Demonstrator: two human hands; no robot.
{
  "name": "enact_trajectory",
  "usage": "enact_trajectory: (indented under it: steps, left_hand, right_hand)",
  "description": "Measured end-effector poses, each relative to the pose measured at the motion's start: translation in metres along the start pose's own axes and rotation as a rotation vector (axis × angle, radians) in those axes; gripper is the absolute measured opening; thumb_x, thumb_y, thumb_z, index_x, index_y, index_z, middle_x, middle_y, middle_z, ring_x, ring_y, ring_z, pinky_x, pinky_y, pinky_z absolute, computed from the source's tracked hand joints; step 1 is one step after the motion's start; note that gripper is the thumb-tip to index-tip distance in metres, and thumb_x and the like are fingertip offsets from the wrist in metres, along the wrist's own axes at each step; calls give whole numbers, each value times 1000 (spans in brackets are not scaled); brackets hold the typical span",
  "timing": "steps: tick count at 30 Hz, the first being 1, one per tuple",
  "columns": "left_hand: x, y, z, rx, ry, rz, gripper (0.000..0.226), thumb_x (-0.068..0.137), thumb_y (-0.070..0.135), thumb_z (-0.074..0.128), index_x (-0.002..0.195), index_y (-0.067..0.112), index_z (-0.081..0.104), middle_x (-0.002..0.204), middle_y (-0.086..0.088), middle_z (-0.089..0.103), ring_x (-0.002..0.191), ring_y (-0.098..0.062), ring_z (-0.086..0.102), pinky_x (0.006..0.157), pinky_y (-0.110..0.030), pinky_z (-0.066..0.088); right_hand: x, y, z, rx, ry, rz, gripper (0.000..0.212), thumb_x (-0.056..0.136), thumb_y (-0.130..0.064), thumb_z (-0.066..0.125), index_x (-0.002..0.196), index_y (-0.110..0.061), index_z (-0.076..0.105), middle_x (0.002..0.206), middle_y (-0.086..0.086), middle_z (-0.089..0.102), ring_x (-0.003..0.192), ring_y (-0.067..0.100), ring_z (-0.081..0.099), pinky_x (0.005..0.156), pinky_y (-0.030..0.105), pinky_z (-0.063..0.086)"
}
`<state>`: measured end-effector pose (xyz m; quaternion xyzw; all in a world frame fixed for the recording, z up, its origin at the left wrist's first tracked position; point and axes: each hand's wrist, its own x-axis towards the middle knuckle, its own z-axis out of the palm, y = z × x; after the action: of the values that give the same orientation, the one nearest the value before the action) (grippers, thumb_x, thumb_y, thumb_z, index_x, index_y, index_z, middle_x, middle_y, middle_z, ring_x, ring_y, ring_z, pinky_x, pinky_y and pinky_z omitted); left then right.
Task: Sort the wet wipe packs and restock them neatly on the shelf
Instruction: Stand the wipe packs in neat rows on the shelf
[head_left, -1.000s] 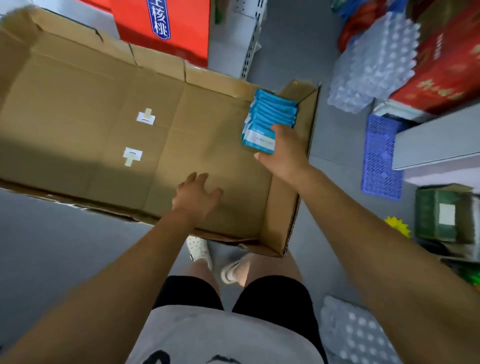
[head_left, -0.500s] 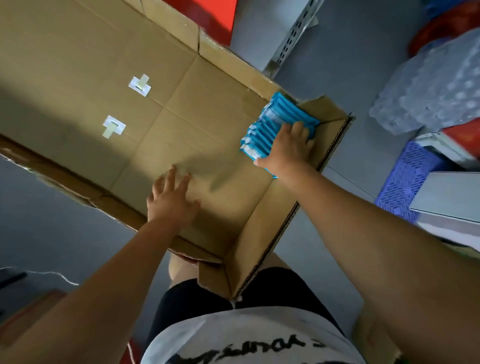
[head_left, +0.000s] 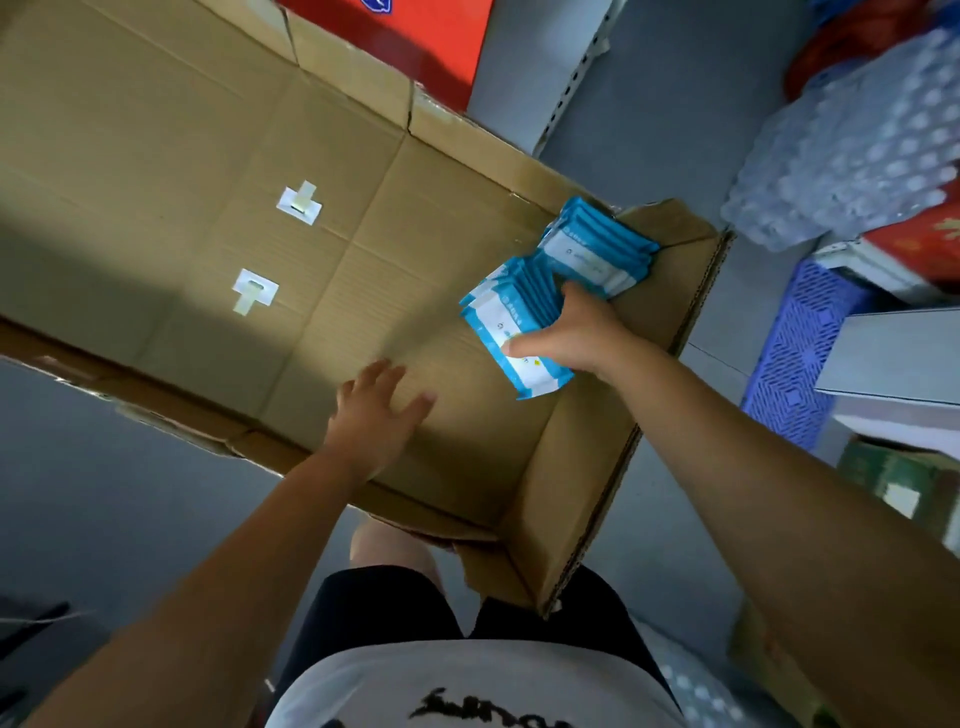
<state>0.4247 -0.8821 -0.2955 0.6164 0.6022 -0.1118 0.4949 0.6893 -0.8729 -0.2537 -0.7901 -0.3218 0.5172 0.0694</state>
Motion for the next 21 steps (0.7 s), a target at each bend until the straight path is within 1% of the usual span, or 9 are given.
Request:
enact_trajectory:
  steps: [2,5,8,11,12,14,15,18,21]
  left_hand:
    - [-6,15,-14,-357,-49,-26,72,90,69,60,148,27,51,146,4,54,137,-20,48,108,-36,38]
    - [-18,37,-37,-807,-367,11,84,79,85,55,143,30,54,137,8,65,131,-16,59,109,-39,41]
    - [-28,45,-53,-969,-548,37,66,95,63,52,145,20,55,139,-8,66,131,-27,61,112,-46,45]
    - [-36,48,-60,-1064,-527,-30,56,97,48,63,141,14,59,135,-15,67,126,-33,64,111,-52,48]
    - [-39,49,-62,-1084,-496,-61,49,98,45,63,137,15,62,131,-15,70,120,-32,68,105,-51,53]
    - [-43,47,-67,-1147,-444,-105,34,100,40,60,124,17,68,113,-9,77,98,-25,76,86,-42,63]
    - [-43,45,-69,-1176,-421,-118,28,101,40,59,118,19,69,105,-6,78,89,-22,77,80,-39,64]
    - [-48,38,-73,-1256,-366,-159,31,99,45,60,117,23,70,108,-5,78,94,-22,75,90,-43,60]
    - [-50,33,-76,-1297,-368,-164,36,93,49,62,118,24,72,111,-4,77,99,-23,74,90,-43,60]
  right_hand:
    - [-25,-8,10,149,-64,3,53,69,-30,89,114,-25,61,105,-13,69,90,1,66,70,20,53]
    - [-60,-17,30,325,-215,-6,57,71,-33,90,121,-21,65,111,-5,75,96,10,73,86,32,59]
    - [-91,-25,54,495,-333,-7,52,72,-40,81,118,-20,65,112,-2,75,104,15,71,97,37,55]
    - [-103,-29,63,570,-320,-38,57,74,-62,64,114,-22,66,117,0,74,110,15,69,103,38,52]
    - [-101,-29,60,552,-290,-49,67,72,-74,59,114,-22,67,116,0,74,109,15,70,103,38,51]
    - [-85,-28,46,417,-94,-23,85,66,-92,50,114,-24,67,111,-4,73,106,14,69,101,37,50]
    - [-72,-27,35,315,45,-29,81,71,-91,49,116,-25,65,112,-7,71,107,12,67,98,35,49]
    - [-24,-17,0,57,442,-74,53,91,-53,63,129,-17,55,127,-1,58,115,17,57,91,29,46]
    - [19,-5,-21,-165,576,-67,64,88,-33,74,141,-13,44,144,10,44,133,26,43,105,36,40]
